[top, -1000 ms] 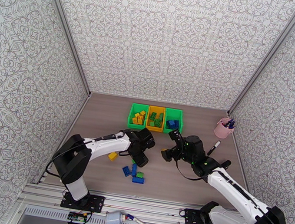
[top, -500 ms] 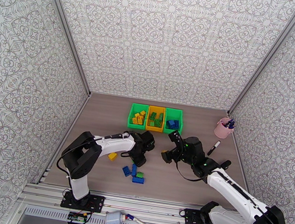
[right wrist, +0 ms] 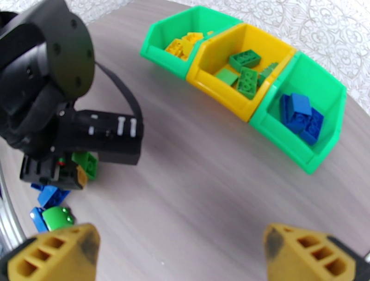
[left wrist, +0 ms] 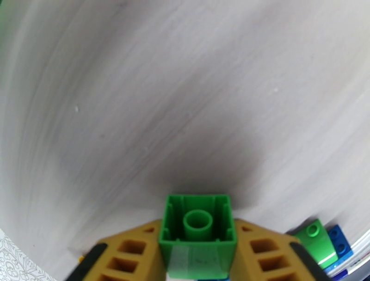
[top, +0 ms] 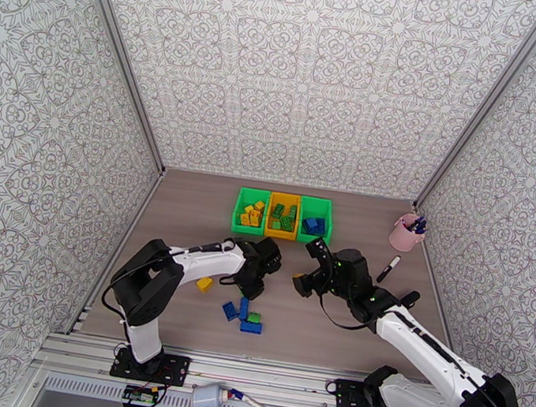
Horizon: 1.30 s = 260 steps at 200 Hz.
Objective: Sort the legos into containers by color
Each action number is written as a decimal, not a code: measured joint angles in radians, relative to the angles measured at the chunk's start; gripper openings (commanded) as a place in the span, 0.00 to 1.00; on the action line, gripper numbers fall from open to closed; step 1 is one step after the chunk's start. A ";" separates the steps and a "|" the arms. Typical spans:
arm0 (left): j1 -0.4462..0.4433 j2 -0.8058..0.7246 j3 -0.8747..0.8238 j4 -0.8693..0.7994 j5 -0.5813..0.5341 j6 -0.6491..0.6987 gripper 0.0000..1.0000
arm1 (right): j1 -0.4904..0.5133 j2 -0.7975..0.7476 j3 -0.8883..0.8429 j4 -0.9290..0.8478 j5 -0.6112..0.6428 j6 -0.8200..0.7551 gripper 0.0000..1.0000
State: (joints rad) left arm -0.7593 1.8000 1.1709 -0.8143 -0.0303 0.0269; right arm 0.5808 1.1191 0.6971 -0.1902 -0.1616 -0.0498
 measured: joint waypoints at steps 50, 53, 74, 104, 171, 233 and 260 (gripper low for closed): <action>0.006 -0.066 0.000 0.060 -0.003 -0.008 0.34 | 0.000 0.000 0.000 0.015 -0.012 0.008 0.97; 0.008 -0.072 0.000 0.066 -0.003 -0.011 0.34 | 0.000 0.000 0.000 0.017 -0.013 0.008 0.97; 0.018 -0.112 -0.006 0.134 -0.004 -0.033 0.34 | 0.000 0.000 0.000 0.032 -0.019 0.018 0.96; 0.039 -0.166 -0.038 0.268 -0.004 -0.076 0.34 | 0.000 0.000 -0.001 0.080 -0.027 0.063 0.97; 0.100 -0.173 -0.068 0.575 -0.012 -0.158 0.36 | 0.000 -0.007 -0.026 0.269 -0.013 0.193 0.97; 0.142 0.074 0.195 0.649 -0.007 -0.162 0.35 | 0.000 0.020 -0.025 0.323 0.050 0.216 0.97; 0.166 0.188 0.349 0.630 -0.006 -0.163 0.35 | 0.000 0.019 -0.026 0.324 0.055 0.223 0.97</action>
State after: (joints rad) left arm -0.5930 1.9877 1.5200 -0.1841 -0.0364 -0.1356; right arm 0.5808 1.1381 0.6716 0.1337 -0.1070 0.1734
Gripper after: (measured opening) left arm 0.352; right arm 0.969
